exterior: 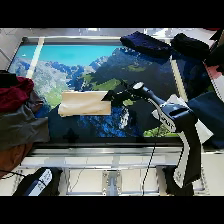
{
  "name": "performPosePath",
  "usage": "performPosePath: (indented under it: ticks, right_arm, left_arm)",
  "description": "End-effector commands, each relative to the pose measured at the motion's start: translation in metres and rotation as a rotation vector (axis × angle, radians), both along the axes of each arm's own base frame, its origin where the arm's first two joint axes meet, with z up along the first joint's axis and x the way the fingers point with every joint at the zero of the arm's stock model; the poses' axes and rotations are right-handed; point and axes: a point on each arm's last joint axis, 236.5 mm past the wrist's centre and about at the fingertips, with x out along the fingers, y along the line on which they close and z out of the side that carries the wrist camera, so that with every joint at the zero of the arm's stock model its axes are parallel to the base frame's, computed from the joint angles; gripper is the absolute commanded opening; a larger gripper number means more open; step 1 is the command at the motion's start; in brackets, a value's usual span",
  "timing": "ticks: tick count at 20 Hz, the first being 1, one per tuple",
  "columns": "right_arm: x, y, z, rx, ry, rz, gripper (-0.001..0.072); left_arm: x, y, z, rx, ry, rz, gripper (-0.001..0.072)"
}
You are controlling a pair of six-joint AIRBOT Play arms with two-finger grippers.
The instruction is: Fold the shirts.
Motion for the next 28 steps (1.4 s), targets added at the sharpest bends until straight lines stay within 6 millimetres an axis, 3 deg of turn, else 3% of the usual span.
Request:
performPosePath:
  ticks: [1,2,5,7,11,14,19,22,24,25,27,28]
  right_arm:
    - [-0.012,0.041,0.039,0.129,-0.066,0.080,0.0195]
    - [-0.010,0.047,0.062,0.163,-0.115,0.116,0.0015]
    - [0.014,0.045,0.129,0.222,-0.260,0.146,0.0018]
    - [0.037,0.022,0.162,0.199,-0.298,0.118,0.0019]
    - [0.065,-0.068,0.201,0.067,-0.294,0.027,0.0018]
    - [0.064,-0.171,0.208,-0.182,-0.266,-0.071,0.0018]
    - [0.015,-0.345,0.246,-0.575,-0.219,-0.253,0.0019]
    - [-0.043,-0.442,0.266,-0.790,-0.117,-0.397,0.0018]
    - [-0.075,-0.485,0.273,-0.869,-0.083,-0.489,0.0018]
    - [-0.098,-0.506,0.267,-0.922,-0.032,-0.520,0.0018]
    - [-0.145,-0.533,0.239,-0.988,0.122,-0.556,0.0018]
    - [-0.169,-0.536,0.219,-0.986,0.207,-0.548,0.0019]
  left_arm:
    - [0.000,0.000,0.000,0.000,0.000,0.000,0.0010]
    - [0.000,0.000,0.000,0.000,0.000,0.000,0.0010]
    - [0.000,0.000,0.000,0.000,0.000,0.000,0.0010]
    - [0.000,0.000,0.000,0.000,0.000,0.001,0.0010]
    - [0.000,0.000,0.000,-0.001,0.000,0.000,0.0010]
    - [0.000,0.000,0.000,-0.001,0.000,0.000,0.0010]
    - [0.004,-0.015,0.006,-0.069,-0.029,-0.029,0.0011]
    - [0.005,-0.017,0.007,-0.077,-0.035,-0.032,0.0010]
    - [0.005,-0.017,0.007,-0.077,-0.035,-0.032,0.0010]
    - [0.005,-0.017,0.007,-0.078,-0.036,-0.032,0.0010]
    - [0.005,-0.018,0.007,-0.081,-0.036,-0.033,0.0011]
    - [0.005,-0.018,0.007,-0.081,-0.036,-0.033,0.0011]
